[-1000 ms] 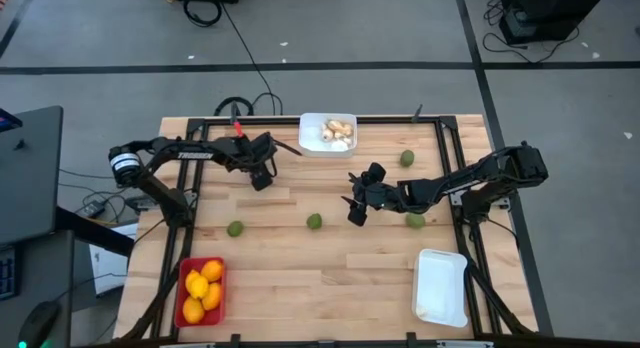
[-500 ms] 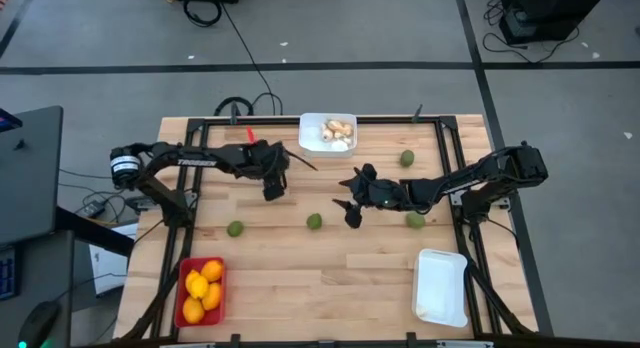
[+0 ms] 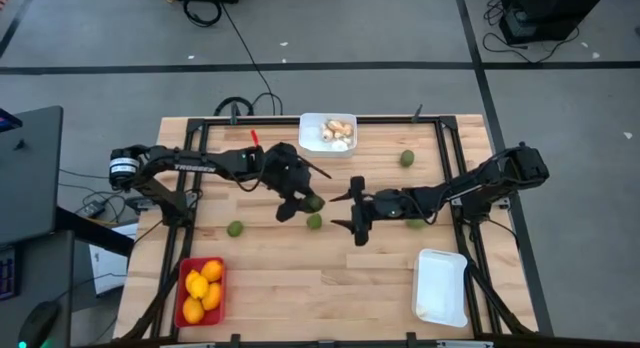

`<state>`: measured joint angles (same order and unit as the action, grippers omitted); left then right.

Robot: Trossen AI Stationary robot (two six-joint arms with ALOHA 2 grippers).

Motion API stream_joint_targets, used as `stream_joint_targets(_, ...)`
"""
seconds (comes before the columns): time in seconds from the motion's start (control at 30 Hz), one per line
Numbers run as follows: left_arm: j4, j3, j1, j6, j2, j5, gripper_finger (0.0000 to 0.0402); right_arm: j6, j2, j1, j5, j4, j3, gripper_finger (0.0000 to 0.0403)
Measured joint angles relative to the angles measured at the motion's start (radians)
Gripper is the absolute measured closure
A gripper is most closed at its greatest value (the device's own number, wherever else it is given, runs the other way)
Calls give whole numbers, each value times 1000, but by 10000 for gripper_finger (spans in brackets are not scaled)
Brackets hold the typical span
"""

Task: Sort produce into baskets
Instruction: Put the lime into the bottom white bin

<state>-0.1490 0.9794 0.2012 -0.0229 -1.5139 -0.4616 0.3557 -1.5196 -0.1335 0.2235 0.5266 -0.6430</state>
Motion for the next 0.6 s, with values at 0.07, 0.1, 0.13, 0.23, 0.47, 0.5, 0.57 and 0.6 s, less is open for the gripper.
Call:
stream_joint_targets(0.07,14,0,1,36,-5,1,183,87,0,-15,29,16,0,117)
stream_joint_targets(0.1,26,0,1,51,-8,2,183,123,0,-20,44,25,0,117)
stream_joint_targets(0.13,27,0,1,56,-10,5,183,158,0,-23,49,36,0,116)
stream_joint_targets(0.23,43,0,0,59,-20,4,183,238,0,-24,25,69,0,109)
stream_joint_targets(0.47,145,0,-1,87,-64,-8,183,249,0,9,-46,83,-23,70)
stream_joint_targets(0.5,160,0,-1,87,-72,-18,183,250,0,12,-53,85,-27,64)
stream_joint_targets(0.57,201,0,-5,90,-86,-32,183,250,0,18,-66,83,-33,55)
stream_joint_targets(0.6,214,0,-6,100,-89,-38,183,251,0,21,-74,72,-35,52)
